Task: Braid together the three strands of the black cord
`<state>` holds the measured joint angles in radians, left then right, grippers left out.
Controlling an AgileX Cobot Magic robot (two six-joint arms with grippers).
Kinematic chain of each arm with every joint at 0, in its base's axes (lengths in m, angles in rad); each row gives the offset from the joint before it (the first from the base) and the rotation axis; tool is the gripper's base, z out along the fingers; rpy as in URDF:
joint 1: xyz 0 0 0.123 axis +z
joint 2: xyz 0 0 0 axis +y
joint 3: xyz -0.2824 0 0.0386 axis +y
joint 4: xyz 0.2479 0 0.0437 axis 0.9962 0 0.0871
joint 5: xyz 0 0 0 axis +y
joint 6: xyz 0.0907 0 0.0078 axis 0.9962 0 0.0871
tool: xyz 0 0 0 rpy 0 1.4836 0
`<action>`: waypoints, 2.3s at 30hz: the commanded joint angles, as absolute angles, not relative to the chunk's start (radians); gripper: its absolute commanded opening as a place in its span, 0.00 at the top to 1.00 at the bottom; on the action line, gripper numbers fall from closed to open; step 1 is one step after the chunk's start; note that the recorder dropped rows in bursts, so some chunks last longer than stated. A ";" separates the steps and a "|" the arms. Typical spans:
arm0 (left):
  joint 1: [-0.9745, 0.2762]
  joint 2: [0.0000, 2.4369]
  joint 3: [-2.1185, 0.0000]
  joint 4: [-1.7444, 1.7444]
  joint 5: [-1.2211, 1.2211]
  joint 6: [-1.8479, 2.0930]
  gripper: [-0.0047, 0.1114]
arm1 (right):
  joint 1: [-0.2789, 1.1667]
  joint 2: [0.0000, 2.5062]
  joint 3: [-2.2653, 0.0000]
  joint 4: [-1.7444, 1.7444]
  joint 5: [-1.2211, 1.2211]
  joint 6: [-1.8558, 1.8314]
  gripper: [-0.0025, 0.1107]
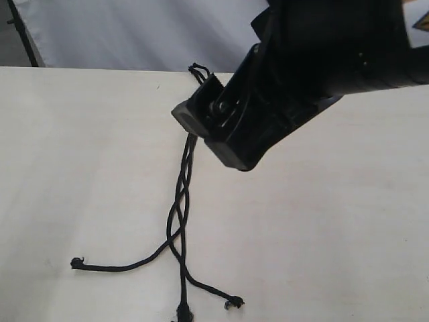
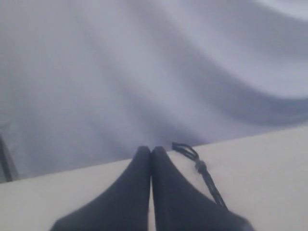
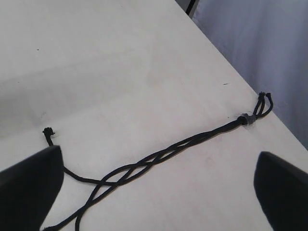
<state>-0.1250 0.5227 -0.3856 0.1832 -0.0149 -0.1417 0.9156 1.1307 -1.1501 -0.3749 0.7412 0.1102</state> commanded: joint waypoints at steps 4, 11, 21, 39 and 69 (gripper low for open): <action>-0.123 0.407 -0.379 0.171 -0.020 -0.150 0.96 | 0.909 1.111 -1.151 -0.371 0.734 0.120 0.05; -0.123 0.291 -0.379 0.171 -0.020 -0.150 0.96 | 0.909 1.111 -1.151 -0.371 0.731 0.120 0.05; -0.117 0.067 -0.377 0.171 0.017 -0.150 0.96 | 0.909 1.111 -1.151 -0.371 0.731 0.116 0.05; -0.040 0.000 0.000 0.203 0.091 0.000 0.96 | 0.909 1.111 -1.151 -0.371 0.726 0.120 0.05; 0.037 0.000 0.000 0.019 0.156 0.000 0.96 | 0.909 1.111 -1.151 -0.371 0.724 0.116 0.05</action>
<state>0.0339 0.0052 -0.0024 0.0377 0.1498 0.0000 0.9156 1.1182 -1.1501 -0.3749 0.7335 0.1133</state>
